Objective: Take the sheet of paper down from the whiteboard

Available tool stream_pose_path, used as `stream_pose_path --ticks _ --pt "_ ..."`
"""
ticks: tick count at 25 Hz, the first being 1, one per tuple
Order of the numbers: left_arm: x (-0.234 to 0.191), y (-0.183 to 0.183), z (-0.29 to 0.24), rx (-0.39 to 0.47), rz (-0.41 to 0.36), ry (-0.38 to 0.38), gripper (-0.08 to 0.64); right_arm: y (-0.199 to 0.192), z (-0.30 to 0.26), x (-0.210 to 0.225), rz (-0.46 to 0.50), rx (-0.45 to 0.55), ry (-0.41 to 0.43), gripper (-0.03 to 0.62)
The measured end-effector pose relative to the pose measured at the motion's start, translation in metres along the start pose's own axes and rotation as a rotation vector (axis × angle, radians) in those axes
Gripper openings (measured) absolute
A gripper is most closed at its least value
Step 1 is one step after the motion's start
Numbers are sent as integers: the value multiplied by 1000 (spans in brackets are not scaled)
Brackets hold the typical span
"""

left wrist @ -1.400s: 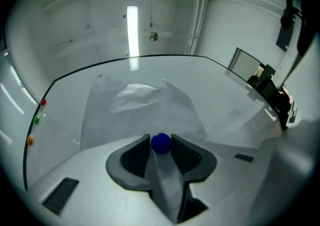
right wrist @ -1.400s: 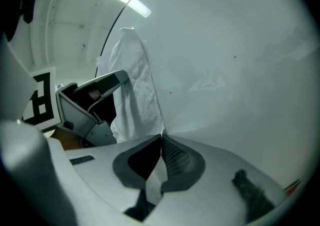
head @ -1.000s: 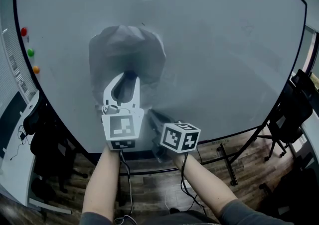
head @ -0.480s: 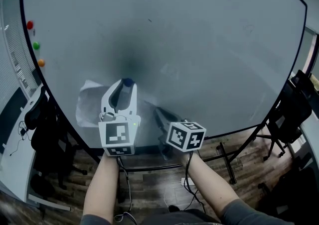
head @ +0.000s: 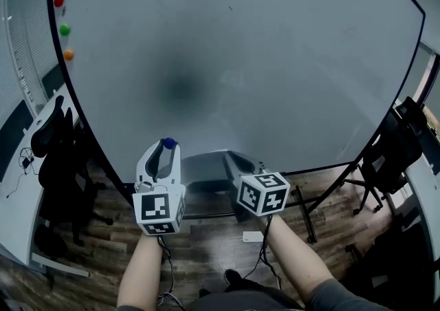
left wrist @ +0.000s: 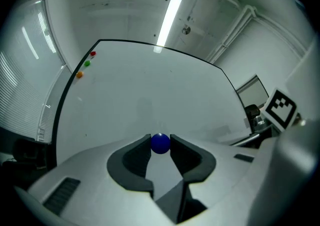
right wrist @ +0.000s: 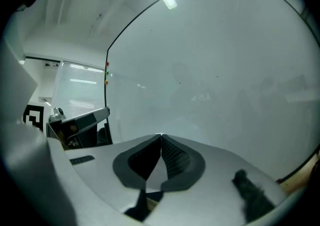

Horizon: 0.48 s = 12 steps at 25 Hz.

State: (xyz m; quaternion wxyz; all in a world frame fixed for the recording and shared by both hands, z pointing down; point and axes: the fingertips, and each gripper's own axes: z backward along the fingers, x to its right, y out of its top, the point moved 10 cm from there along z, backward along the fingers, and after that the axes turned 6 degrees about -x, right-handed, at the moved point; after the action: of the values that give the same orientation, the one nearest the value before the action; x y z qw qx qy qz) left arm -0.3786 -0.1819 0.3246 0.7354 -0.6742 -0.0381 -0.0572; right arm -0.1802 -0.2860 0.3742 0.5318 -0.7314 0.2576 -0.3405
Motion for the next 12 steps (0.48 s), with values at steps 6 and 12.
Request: stream_pose_path --ticks 6,12 --pt "3 -37 27 -46 34 -27 124 -29 27 -2 -7 -6 -66 25" --pt "12 -64 50 -102 70 -13 124 -46 41 5 7 -26 -85 25"
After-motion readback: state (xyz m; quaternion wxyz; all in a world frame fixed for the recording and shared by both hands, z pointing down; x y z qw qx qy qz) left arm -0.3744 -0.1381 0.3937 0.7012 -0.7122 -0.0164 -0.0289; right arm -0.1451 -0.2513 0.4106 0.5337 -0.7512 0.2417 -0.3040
